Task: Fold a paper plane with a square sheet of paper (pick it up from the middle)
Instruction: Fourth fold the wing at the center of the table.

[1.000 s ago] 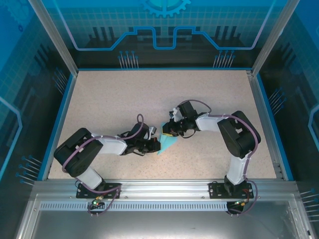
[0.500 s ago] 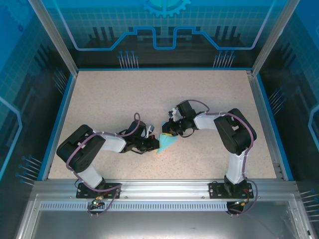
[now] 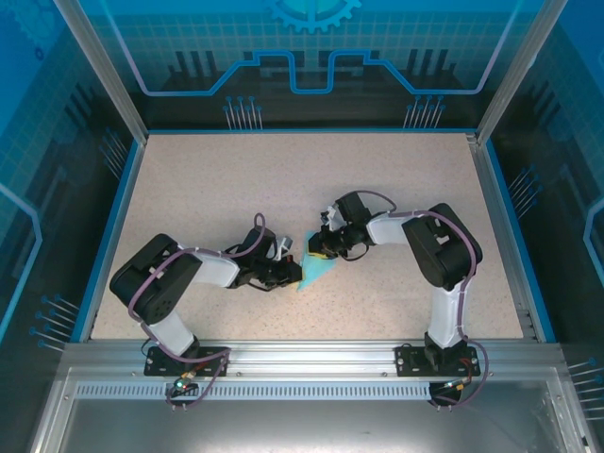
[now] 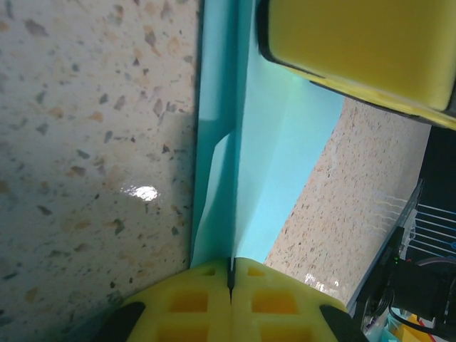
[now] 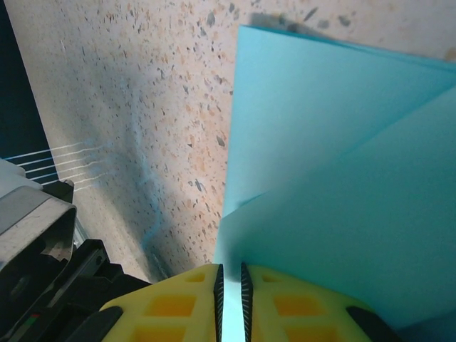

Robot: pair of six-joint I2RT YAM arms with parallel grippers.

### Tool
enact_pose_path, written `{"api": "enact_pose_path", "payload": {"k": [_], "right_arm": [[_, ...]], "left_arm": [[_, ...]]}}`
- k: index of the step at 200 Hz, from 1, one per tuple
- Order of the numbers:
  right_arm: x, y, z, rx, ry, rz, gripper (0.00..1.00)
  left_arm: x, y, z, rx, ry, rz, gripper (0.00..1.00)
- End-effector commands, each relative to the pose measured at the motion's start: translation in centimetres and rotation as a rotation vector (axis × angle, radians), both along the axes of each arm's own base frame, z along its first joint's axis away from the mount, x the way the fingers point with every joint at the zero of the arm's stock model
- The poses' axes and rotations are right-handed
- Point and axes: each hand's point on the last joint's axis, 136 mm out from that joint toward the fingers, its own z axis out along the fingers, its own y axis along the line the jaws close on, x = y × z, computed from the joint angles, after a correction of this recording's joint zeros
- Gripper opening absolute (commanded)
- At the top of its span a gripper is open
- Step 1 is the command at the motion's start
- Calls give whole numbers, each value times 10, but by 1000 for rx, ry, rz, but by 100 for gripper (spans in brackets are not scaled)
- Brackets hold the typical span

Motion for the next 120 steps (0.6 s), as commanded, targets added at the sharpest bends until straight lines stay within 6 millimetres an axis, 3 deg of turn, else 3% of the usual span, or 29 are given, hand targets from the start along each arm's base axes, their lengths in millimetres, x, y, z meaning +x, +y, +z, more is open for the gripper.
{"api": "enact_pose_path", "payload": {"k": [1, 53, 120], "right_arm": [[-1, -9, -21, -58, 40, -4, 18], [-10, -19, -36, -125, 76, -10, 17], [-14, -22, -44, -151, 103, -4, 17]], "left_arm": [[-7, 6, -19, 57, 73, 9, 5], [-10, 10, -16, 82, 75, 6, 15], [-24, 7, -18, 137, 82, -32, 15]]}}
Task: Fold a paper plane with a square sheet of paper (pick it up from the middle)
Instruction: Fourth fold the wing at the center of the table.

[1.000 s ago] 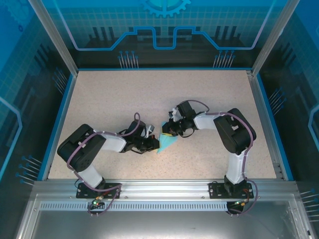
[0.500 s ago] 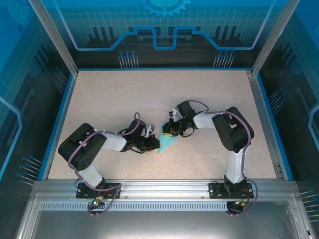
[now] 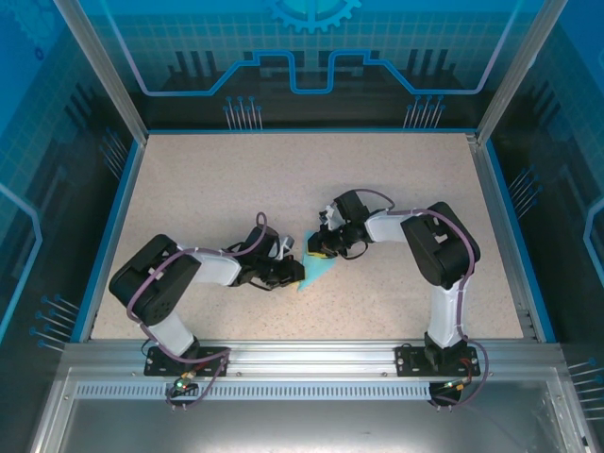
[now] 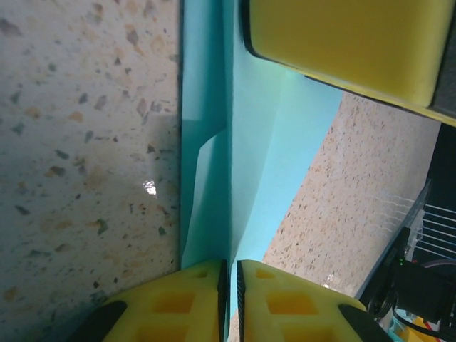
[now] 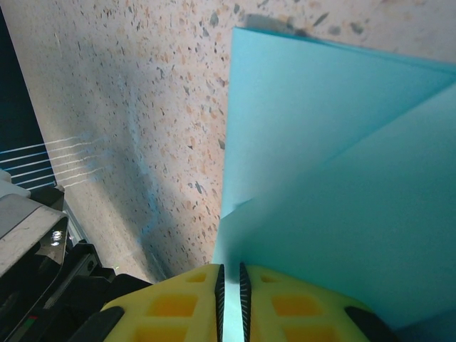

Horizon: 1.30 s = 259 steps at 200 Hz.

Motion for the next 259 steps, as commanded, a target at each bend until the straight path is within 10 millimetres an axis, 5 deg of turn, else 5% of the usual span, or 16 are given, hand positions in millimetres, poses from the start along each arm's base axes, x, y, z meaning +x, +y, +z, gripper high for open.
{"api": "enact_pose_path", "payload": {"k": [1, 73, 115, 178, 259], "right_arm": [[-14, -22, -41, -134, 97, -28, 17], [-17, -22, -44, -139, 102, -21, 17], [-16, -21, -45, -142, 103, -20, 17], [-19, -21, -49, -165, 109, -10, 17], [-21, -21, -52, -184, 113, -1, 17]], "left_arm": [[-23, 11, -21, 110, 74, -21, 15], [-30, 20, -17, 152, 70, -28, 16], [-32, 26, -21, 191, 92, -16, 1], [-46, 31, -20, 208, 116, -18, 16], [-54, 42, -32, 318, 170, -18, 4]]}}
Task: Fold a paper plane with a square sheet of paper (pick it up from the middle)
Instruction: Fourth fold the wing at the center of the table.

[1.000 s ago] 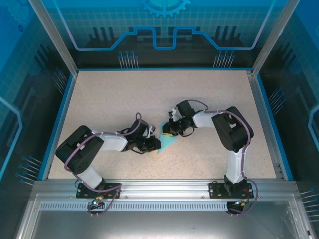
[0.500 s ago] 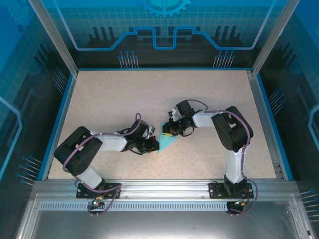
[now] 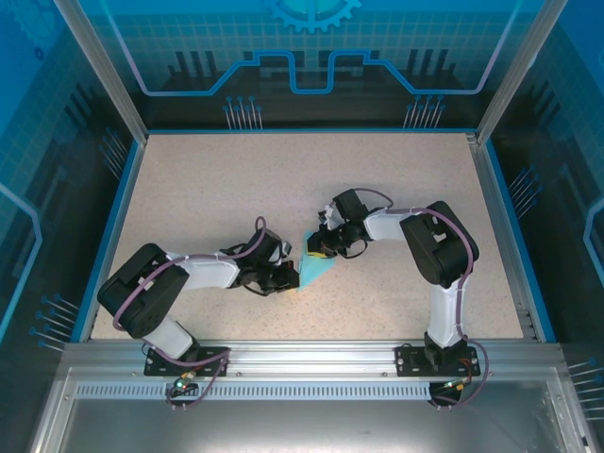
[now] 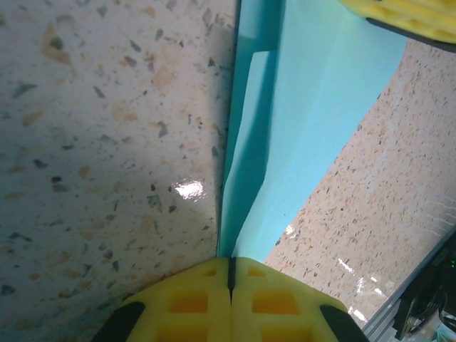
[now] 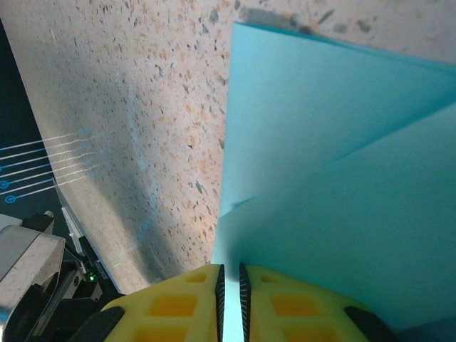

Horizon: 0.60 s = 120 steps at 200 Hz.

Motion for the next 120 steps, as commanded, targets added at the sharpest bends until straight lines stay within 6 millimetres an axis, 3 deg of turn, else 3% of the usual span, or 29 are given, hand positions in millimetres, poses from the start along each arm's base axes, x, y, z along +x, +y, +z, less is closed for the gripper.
{"api": "enact_pose_path", "payload": {"k": [1, 41, 120], "right_arm": [[-20, -22, -51, -177, 94, -14, 17], [-23, -24, -58, -213, 103, -4, 16], [-25, -27, -62, -238, 104, -1, 16]], "left_arm": [[-34, 27, -29, 169, 136, -11, 4], [-52, 35, -36, 250, 173, -30, 14], [-58, 43, -19, 270, 143, -7, 12]]}}
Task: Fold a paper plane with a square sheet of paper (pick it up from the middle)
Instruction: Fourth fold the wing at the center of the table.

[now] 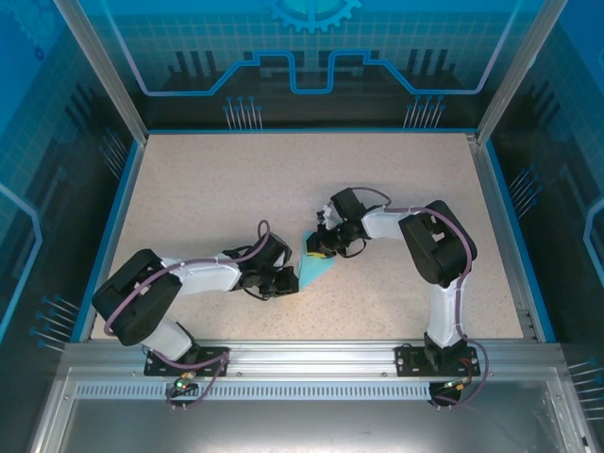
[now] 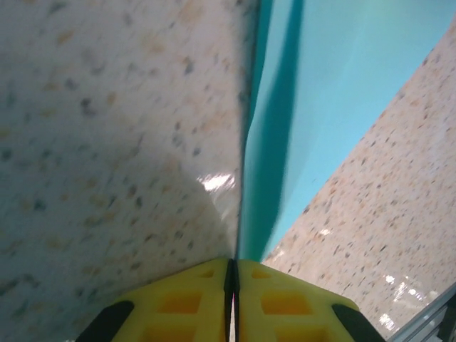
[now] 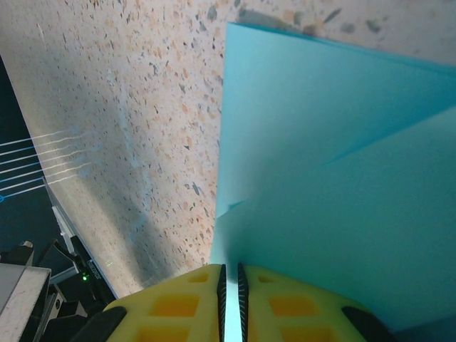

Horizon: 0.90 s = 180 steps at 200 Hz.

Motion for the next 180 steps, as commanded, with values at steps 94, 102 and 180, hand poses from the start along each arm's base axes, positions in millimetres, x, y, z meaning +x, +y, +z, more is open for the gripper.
{"api": "enact_pose_path", "payload": {"k": [94, 102, 180], "right_arm": [[-25, -27, -59, -211, 98, -16, 16], [-25, -27, -59, -211, 97, -17, 16], [-28, -26, -60, -196, 108, -19, 16]], "left_arm": [[28, -17, 72, -70, -133, 20, 12], [34, -24, 73, -97, -143, 20, 12], [53, -28, 9, -50, -84, 96, 4]]}}
